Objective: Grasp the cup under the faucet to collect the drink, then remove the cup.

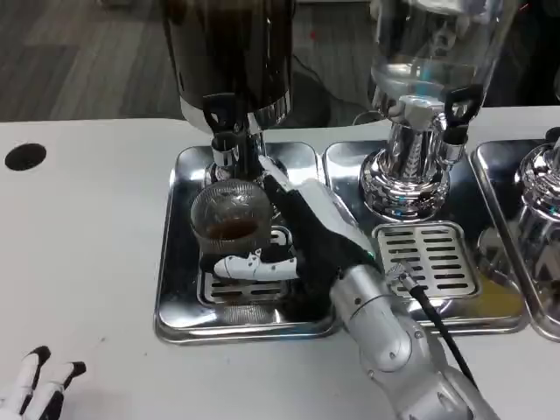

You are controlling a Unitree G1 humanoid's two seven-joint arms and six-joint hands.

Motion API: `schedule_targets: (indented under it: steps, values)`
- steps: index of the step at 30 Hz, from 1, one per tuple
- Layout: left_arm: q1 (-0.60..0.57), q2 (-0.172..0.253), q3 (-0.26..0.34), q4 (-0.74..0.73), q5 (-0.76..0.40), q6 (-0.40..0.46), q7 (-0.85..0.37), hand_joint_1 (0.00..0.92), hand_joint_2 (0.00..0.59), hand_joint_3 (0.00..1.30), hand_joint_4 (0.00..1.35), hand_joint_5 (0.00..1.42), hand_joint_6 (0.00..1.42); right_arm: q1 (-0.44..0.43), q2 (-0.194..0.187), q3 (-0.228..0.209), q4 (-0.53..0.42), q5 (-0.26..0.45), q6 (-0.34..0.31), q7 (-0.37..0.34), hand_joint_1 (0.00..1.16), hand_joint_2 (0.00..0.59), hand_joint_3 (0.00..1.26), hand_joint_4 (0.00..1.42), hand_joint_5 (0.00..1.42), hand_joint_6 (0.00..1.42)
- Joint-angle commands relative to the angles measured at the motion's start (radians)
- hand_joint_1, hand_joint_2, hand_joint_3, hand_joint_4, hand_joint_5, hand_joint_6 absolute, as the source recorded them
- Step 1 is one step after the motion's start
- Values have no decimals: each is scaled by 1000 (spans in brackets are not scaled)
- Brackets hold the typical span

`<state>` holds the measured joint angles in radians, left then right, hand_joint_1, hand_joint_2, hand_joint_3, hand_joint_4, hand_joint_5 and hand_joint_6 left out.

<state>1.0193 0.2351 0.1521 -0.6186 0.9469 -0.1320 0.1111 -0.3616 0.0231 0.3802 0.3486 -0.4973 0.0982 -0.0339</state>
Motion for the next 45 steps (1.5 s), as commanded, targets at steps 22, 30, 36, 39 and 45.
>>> schedule_targets:
  steps: [22,30,36,39,45]
  values:
    - [36,8,33,26,-58,-26,-3,0,63,226,84,151,445,13,5,24,-14,-27,54,-39,723,89,234,146,153,22]
    - [38,7,37,38,-71,-31,-4,0,67,227,92,153,445,13,8,29,-14,-27,61,-44,705,98,266,158,160,25]
    - [38,6,36,30,-72,-27,-12,0,70,233,100,153,445,17,3,23,-24,-26,62,-49,700,102,287,188,175,38]
    - [36,6,33,28,-68,-25,-15,0,72,235,104,157,445,21,1,20,-27,-26,59,-55,700,102,296,204,184,43]
    - [33,5,31,19,-63,-22,-24,0,74,236,113,164,445,32,-8,17,-37,-29,60,-63,699,102,336,222,205,60]
